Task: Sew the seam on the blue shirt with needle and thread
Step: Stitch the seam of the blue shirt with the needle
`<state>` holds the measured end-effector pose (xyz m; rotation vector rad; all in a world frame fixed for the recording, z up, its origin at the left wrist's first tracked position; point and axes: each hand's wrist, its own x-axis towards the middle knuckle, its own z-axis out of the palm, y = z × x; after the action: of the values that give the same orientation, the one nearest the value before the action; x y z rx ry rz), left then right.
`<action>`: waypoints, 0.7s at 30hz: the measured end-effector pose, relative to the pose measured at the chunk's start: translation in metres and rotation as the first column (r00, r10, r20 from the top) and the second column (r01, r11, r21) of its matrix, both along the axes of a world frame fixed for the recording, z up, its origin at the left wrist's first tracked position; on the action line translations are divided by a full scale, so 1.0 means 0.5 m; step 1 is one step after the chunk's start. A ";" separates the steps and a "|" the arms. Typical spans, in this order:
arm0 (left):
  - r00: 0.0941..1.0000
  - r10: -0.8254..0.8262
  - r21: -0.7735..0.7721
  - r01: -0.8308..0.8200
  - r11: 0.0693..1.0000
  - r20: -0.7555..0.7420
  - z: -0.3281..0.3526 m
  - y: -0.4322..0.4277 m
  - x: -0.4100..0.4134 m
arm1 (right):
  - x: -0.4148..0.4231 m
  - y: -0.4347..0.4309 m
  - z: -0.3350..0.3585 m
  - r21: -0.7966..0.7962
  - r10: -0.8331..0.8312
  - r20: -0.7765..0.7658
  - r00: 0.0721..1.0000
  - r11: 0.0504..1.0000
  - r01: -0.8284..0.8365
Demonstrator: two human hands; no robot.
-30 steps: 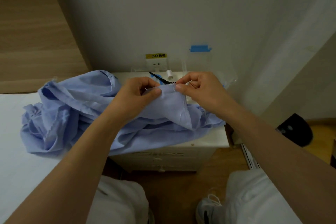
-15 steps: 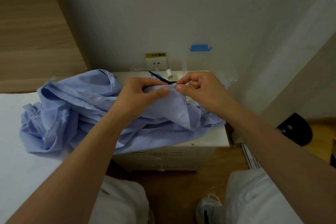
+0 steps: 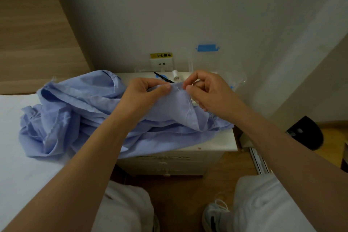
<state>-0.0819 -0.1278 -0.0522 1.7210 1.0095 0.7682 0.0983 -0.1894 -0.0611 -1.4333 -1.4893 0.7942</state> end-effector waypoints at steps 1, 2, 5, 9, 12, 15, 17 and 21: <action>1.000 -0.001 -0.004 0.001 1.000 0.000 0.001 -0.001 0.001 | 0.000 -0.004 0.001 0.013 0.023 0.013 1.000 1.000 -0.023; 1.000 -0.003 -0.011 0.003 1.000 0.003 0.003 -0.002 0.001 | 0.000 -0.007 0.002 0.025 0.043 0.020 0.999 0.999 -0.044; 1.000 -0.005 -0.015 0.005 1.000 0.005 0.004 -0.003 0.001 | 0.000 -0.011 -0.002 0.060 0.052 0.034 0.998 0.997 -0.054; 1.000 0.006 -0.015 -0.006 1.000 -0.015 0.002 0.001 0.001 | 0.006 -0.008 -0.007 0.088 0.037 0.057 0.998 0.995 -0.042; 1.000 0.002 -0.032 -0.002 0.999 -0.011 0.001 0.001 0.000 | 0.009 -0.007 -0.005 0.087 0.041 0.057 0.998 0.995 -0.046; 1.000 0.001 -0.044 -0.001 0.999 0.006 0.003 0.001 0.000 | 0.008 -0.004 -0.006 0.082 0.047 0.062 0.997 0.995 -0.052; 1.000 0.003 -0.046 -0.003 0.999 0.009 0.004 0.001 0.000 | 0.008 -0.004 -0.006 0.081 0.053 0.063 0.997 0.995 -0.058; 1.000 -0.007 -0.046 0.007 0.999 0.012 0.003 0.001 -0.002 | 0.009 -0.006 -0.005 0.068 0.055 0.065 0.996 0.996 -0.059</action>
<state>-0.0827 -0.1272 -0.0504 1.6781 1.0049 0.7451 0.1027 -0.1922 -0.0634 -1.3808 -1.5969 0.7302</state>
